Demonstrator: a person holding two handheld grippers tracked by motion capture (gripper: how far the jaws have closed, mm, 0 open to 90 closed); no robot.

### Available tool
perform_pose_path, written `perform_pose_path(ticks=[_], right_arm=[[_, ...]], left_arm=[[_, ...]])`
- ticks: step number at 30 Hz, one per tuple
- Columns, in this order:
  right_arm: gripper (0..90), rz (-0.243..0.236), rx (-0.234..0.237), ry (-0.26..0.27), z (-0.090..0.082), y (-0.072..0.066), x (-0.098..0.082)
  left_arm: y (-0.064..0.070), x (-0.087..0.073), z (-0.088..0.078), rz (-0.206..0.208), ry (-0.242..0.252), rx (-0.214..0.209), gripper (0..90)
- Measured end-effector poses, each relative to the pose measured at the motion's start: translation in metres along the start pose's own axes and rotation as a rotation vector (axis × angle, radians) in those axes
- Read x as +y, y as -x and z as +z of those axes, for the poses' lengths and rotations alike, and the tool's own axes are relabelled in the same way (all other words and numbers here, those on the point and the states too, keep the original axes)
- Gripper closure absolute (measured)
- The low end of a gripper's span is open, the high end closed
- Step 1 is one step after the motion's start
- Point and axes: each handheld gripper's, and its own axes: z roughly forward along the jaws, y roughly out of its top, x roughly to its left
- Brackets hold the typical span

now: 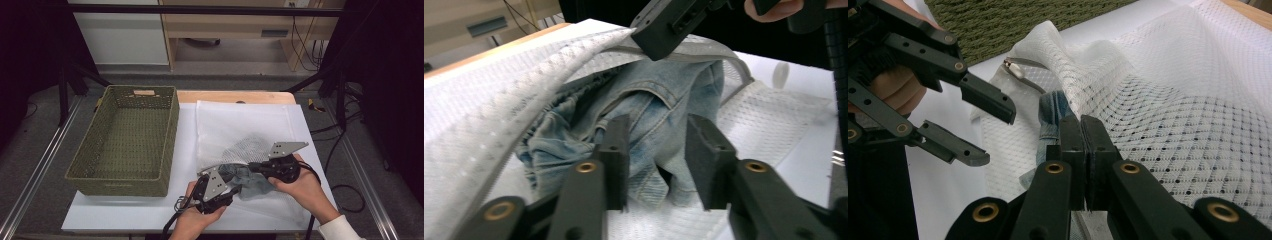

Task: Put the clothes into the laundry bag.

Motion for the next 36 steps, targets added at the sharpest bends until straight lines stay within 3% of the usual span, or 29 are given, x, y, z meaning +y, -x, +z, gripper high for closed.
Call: perform_pose_path(ticks=[5, 9, 21, 30, 33, 35, 36], right_arm=[[89.3, 0.001, 0.001, 0.001, 0.0, 0.0, -0.001], [89.3, 0.002, 0.002, 0.001, 0.001, 0.0, -0.001], [89.3, 0.001, 0.0, -0.007, 0.001, 0.001, -0.003], [89.3, 0.005, 0.003, -0.001, 0.0, 0.002, -0.004], [89.3, 0.007, 0.001, 0.003, 0.0, 0.002, -0.004], [89.3, 0.008, 0.003, 0.002, 0.0, 0.002, -0.005], [89.3, 0.008, 0.003, 0.002, 0.0, 0.002, -0.005]], left_arm=[[0.003, -0.005, 0.002, -0.042, 0.001, -0.075, 81.1], [0.007, -0.01, 0.01, -0.046, -0.05, -0.096, 89.8], [0.021, -0.025, 0.04, -0.033, -0.197, -0.149, 90.0], [0.022, -0.023, 0.053, -0.027, -0.265, -0.149, 90.0], [0.023, -0.021, 0.058, -0.018, -0.292, -0.125, 90.0], [0.022, -0.018, 0.062, 0.029, -0.333, -0.088, 90.0], [0.02, -0.018, 0.063, 0.033, -0.338, -0.077, 90.0]])
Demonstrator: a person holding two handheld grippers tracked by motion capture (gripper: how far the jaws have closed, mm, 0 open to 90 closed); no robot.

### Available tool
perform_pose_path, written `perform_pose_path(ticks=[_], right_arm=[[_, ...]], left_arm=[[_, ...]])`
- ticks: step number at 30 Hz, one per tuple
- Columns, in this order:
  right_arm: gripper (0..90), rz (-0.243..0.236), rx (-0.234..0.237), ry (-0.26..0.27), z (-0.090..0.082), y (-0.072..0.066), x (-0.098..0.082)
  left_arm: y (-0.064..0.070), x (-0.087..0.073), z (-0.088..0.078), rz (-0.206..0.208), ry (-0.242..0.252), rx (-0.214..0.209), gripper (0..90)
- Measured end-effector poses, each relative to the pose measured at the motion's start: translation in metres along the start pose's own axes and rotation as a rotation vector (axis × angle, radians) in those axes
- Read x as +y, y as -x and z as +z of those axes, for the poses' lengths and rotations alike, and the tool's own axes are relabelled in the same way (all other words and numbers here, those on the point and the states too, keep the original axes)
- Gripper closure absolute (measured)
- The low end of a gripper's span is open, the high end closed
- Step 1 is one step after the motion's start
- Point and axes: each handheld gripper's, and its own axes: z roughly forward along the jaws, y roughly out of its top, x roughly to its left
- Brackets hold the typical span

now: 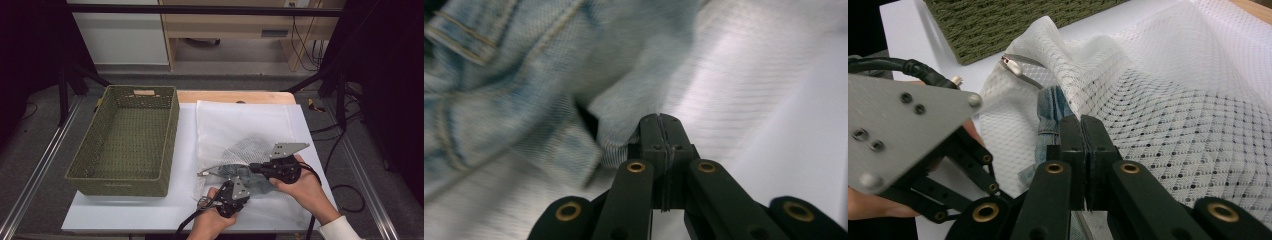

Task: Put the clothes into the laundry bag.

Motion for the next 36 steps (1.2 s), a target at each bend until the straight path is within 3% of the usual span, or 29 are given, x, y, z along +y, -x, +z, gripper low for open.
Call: perform_pose_path(ticks=[9, 20, 26, 36], right_arm=[[89.3, 0.009, -0.002, 0.001, 0.0, 0.002, -0.005], [89.4, 0.038, -0.017, -0.003, -0.001, 0.0, -0.014], [89.3, 0.037, -0.023, -0.011, -0.001, -0.002, -0.014], [89.3, 0.054, -0.031, -0.026, 0.001, 0.0, -0.021]], left_arm=[[-0.016, 0.008, 0.005, -0.089, 0.061, 0.009, 90.0], [-0.025, 0.019, 0.007, -0.089, 0.114, 0.056, 90.0], [-0.027, 0.019, 0.012, -0.071, 0.109, 0.088, 90.0], [-0.034, 0.022, 0.015, -0.077, 0.117, 0.11, 90.0]])
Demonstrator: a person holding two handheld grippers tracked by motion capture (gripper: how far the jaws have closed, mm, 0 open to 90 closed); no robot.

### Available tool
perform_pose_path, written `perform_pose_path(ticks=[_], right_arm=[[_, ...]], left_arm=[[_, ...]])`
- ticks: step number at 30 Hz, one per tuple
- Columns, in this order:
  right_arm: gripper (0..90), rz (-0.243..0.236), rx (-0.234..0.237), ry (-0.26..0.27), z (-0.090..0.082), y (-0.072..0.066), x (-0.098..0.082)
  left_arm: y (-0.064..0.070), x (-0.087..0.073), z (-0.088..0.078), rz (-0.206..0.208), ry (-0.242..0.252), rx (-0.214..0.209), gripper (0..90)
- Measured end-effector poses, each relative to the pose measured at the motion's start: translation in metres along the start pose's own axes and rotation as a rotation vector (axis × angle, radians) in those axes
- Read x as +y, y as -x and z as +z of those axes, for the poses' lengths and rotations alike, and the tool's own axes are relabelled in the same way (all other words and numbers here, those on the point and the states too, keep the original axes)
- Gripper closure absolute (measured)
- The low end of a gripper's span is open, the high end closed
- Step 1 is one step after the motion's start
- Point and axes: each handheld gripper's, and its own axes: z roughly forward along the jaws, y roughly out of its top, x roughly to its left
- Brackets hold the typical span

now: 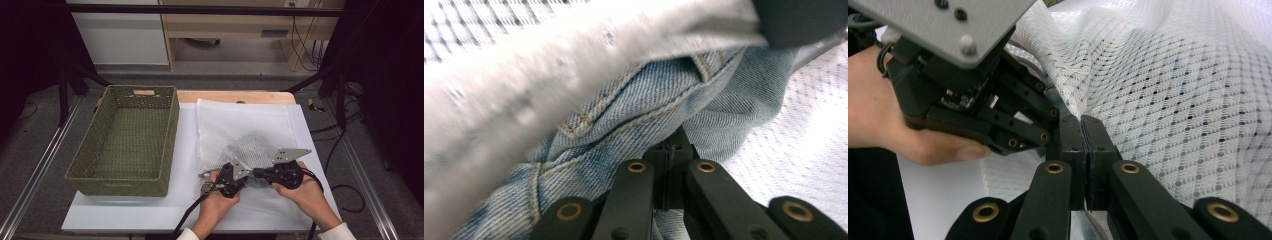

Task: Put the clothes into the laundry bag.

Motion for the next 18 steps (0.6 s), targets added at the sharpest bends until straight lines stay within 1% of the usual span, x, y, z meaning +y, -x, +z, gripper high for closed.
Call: perform_pose_path(ticks=[6, 8, 12, 18], right_arm=[[89.4, 0.006, 0.001, 0.001, 0.0, 0.0, -0.004], [89.3, 0.005, -0.001, -0.001, 0.001, 0.0, -0.004], [89.4, 0.007, -0.002, -0.001, 0.001, 0.001, -0.006], [89.4, 0.013, -0.011, -0.003, 0.003, 0.001, -0.007]], left_arm=[[-0.004, 0.001, 0.003, 0.01, 0.001, 0.02, 90.0], [-0.006, 0.002, 0.005, 0.005, 0.002, 0.024, 90.0], [-0.008, 0.004, 0.006, 0.009, 0.001, 0.033, 90.0], [-0.012, 0.007, 0.01, 0.004, 0.003, 0.057, 90.0]])
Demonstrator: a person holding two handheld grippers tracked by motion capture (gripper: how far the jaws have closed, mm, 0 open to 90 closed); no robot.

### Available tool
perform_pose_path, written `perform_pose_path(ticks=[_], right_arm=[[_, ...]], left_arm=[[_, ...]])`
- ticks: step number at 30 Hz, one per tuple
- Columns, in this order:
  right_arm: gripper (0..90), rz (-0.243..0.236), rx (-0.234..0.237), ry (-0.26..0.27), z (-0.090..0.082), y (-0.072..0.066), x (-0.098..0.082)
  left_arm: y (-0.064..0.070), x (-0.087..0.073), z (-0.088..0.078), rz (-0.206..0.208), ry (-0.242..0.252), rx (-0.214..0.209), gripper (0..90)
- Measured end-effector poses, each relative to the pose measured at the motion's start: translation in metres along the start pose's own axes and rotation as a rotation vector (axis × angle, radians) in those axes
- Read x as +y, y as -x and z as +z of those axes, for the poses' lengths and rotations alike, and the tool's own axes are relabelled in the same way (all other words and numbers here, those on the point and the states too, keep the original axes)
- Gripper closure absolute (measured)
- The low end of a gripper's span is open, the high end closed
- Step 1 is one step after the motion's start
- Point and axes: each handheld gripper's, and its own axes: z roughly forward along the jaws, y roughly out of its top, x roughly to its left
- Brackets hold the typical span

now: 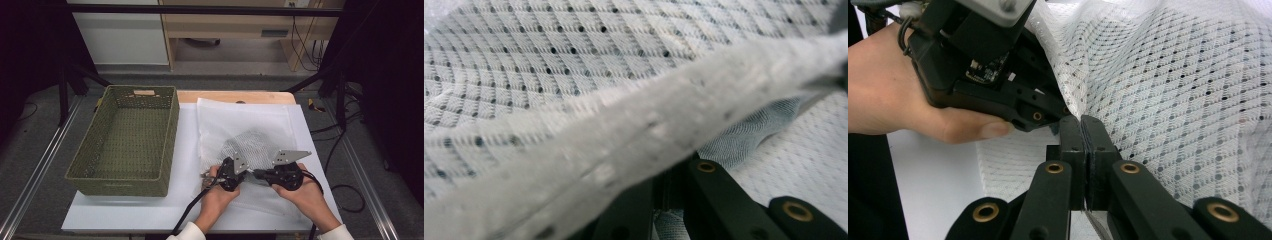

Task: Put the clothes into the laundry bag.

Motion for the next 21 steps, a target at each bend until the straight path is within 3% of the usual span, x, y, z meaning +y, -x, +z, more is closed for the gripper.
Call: perform_pose_path(ticks=[8, 21], right_arm=[[89.3, 0.005, -0.001, 0.003, 0.0026, 0.0006, -0.0014], [89.4, 0.007, -0.002, 0.004, 0.0031, 0.0011, -0.0011]], left_arm=[[-0.003, 0.0025, 0.0057, 0.003, 0.001, 0.024, 90.0], [-0.0049, 0.0056, 0.0087, 0.005, -0.009, 0.028, 90.0]])
